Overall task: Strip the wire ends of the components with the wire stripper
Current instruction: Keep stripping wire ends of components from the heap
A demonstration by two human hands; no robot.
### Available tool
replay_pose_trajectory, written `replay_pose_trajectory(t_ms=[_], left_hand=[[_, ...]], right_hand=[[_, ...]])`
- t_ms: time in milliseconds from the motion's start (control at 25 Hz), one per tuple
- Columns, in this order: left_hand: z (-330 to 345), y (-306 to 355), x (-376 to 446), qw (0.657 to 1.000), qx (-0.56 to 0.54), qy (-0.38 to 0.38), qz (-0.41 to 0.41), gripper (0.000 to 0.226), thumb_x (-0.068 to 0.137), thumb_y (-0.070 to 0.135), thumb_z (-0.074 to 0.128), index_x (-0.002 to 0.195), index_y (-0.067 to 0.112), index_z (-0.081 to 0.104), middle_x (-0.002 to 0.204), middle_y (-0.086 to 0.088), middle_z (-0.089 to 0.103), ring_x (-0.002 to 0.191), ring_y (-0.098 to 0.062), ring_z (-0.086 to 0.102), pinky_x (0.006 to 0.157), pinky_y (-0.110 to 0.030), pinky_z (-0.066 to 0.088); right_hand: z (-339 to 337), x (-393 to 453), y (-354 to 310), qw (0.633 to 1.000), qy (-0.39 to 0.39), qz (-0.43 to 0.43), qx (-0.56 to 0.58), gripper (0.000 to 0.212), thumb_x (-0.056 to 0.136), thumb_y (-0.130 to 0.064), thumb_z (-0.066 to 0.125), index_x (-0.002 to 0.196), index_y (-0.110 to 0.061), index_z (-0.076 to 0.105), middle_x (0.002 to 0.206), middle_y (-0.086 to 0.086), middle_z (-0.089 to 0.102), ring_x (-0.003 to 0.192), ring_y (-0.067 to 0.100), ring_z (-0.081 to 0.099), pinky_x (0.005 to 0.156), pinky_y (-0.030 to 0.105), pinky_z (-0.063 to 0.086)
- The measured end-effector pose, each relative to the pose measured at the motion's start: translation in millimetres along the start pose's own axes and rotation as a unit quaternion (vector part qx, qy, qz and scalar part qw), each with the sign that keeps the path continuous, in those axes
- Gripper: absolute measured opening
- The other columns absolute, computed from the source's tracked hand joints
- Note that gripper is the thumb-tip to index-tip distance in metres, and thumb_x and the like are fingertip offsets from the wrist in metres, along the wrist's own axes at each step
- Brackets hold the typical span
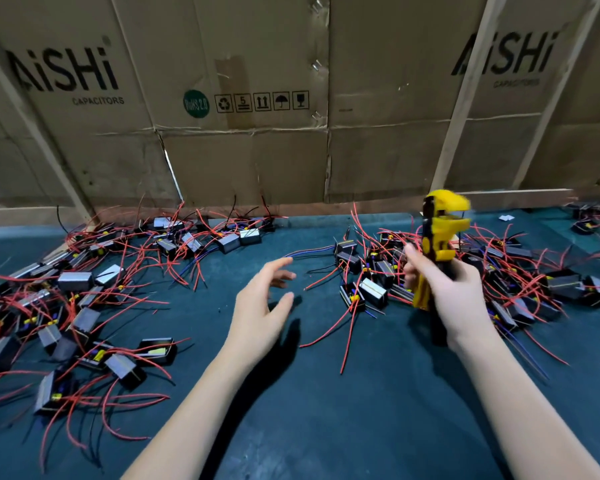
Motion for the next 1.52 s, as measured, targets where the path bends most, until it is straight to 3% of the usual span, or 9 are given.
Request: replay_pose_trajectory(t_ms=[120, 280, 560, 680, 800, 920, 1080, 1280, 1520], left_hand=[[-36, -13, 8, 0.986, 0.122, 0.112, -0.035, 0.04, 0.083, 0.0, 0.063, 0.121, 0.015, 0.062, 0.112, 0.0, 0.068, 0.107, -0.023, 0.059, 0.095, -0.037, 0.043], [-99, -53, 8, 0.898, 0.365, 0.178, -0.171, 0.043, 0.083, 0.017, 0.065, 0.126, 0.012, 0.06, 0.129, -0.018, 0.056, 0.12, -0.039, 0.044, 0.096, -0.045, 0.034], [-113, -111, 8, 0.876, 0.387, 0.037, -0.285, 0.043, 0.099, 0.03, 0.044, 0.143, 0.027, 0.047, 0.145, -0.014, 0.047, 0.135, -0.036, 0.034, 0.107, -0.046, 0.027], [-106, -118, 13, 0.866, 0.418, -0.004, -0.275, 0.033, 0.1, 0.027, 0.039, 0.124, 0.015, 0.058, 0.137, -0.009, 0.053, 0.133, -0.032, 0.035, 0.107, -0.045, 0.025], [-110, -114, 14, 0.86, 0.444, 0.029, -0.251, 0.026, 0.096, 0.026, 0.044, 0.1, 0.009, 0.063, 0.122, -0.01, 0.062, 0.126, -0.031, 0.042, 0.103, -0.041, 0.025], [-113, -107, 14, 0.841, 0.483, 0.049, -0.239, 0.027, 0.093, 0.032, 0.05, 0.11, 0.018, 0.067, 0.12, -0.006, 0.065, 0.121, -0.03, 0.046, 0.098, -0.039, 0.027], [-113, -99, 16, 0.817, 0.537, 0.072, -0.197, 0.025, 0.091, 0.025, 0.054, 0.109, 0.032, 0.071, 0.113, -0.001, 0.068, 0.111, -0.031, 0.05, 0.091, -0.038, 0.028], [-118, -87, 17, 0.844, 0.492, 0.134, -0.169, 0.02, 0.089, 0.013, 0.058, 0.092, 0.02, 0.077, 0.09, -0.009, 0.071, 0.097, -0.033, 0.057, 0.082, -0.039, 0.026], [-115, -20, 10, 0.884, 0.39, 0.256, 0.011, 0.014, 0.087, 0.014, 0.058, 0.086, 0.012, 0.072, 0.081, -0.008, 0.072, 0.079, -0.032, 0.062, 0.078, -0.04, 0.03]], right_hand=[[31, -10, 3, 0.974, -0.151, 0.082, 0.147, 0.046, 0.068, -0.057, 0.075, 0.069, -0.013, 0.061, 0.071, 0.011, 0.06, 0.069, 0.028, 0.06, 0.073, 0.037, 0.051], [43, -18, 7, 0.966, -0.182, 0.113, 0.143, 0.048, 0.071, -0.056, 0.067, 0.07, -0.009, 0.055, 0.073, 0.015, 0.057, 0.071, 0.032, 0.061, 0.077, 0.041, 0.05], [67, -42, -19, 0.909, -0.373, 0.06, 0.175, 0.051, 0.086, -0.058, 0.058, 0.072, -0.009, 0.058, 0.081, 0.023, 0.064, 0.091, 0.042, 0.067, 0.084, 0.043, 0.054], [92, -63, -5, 0.87, -0.445, 0.112, 0.18, 0.055, 0.085, -0.06, 0.06, 0.074, -0.007, 0.058, 0.101, 0.029, 0.065, 0.111, 0.043, 0.06, 0.101, 0.05, 0.044], [112, -72, 25, 0.875, -0.427, 0.176, 0.142, 0.055, 0.083, -0.06, 0.053, 0.069, -0.008, 0.06, 0.127, 0.028, 0.058, 0.128, 0.027, 0.053, 0.109, 0.044, 0.038], [106, -59, 44, 0.909, -0.352, 0.194, 0.109, 0.051, 0.078, -0.062, 0.057, 0.069, -0.012, 0.061, 0.113, 0.018, 0.065, 0.125, 0.009, 0.054, 0.094, 0.028, 0.043], [84, -32, 46, 0.958, -0.242, 0.135, 0.078, 0.044, 0.08, -0.058, 0.062, 0.065, -0.017, 0.065, 0.086, 0.006, 0.065, 0.11, 0.025, 0.06, 0.109, 0.054, 0.036], [69, -26, 31, 0.976, -0.2, 0.075, 0.053, 0.049, 0.075, -0.049, 0.062, 0.074, 0.0, 0.064, 0.092, 0.018, 0.073, 0.091, 0.037, 0.07, 0.071, 0.043, 0.055], [73, -35, 18, 0.97, -0.242, 0.035, 0.003, 0.047, 0.085, -0.04, 0.058, 0.082, 0.006, 0.061, 0.085, 0.024, 0.071, 0.079, 0.036, 0.07, 0.075, 0.043, 0.059]])
Point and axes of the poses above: each hand's wrist, its own x-axis towards the middle knuckle, its own z-axis out of the palm, y = z × x, the point moved 9 cm from there along x, towards the middle knuckle
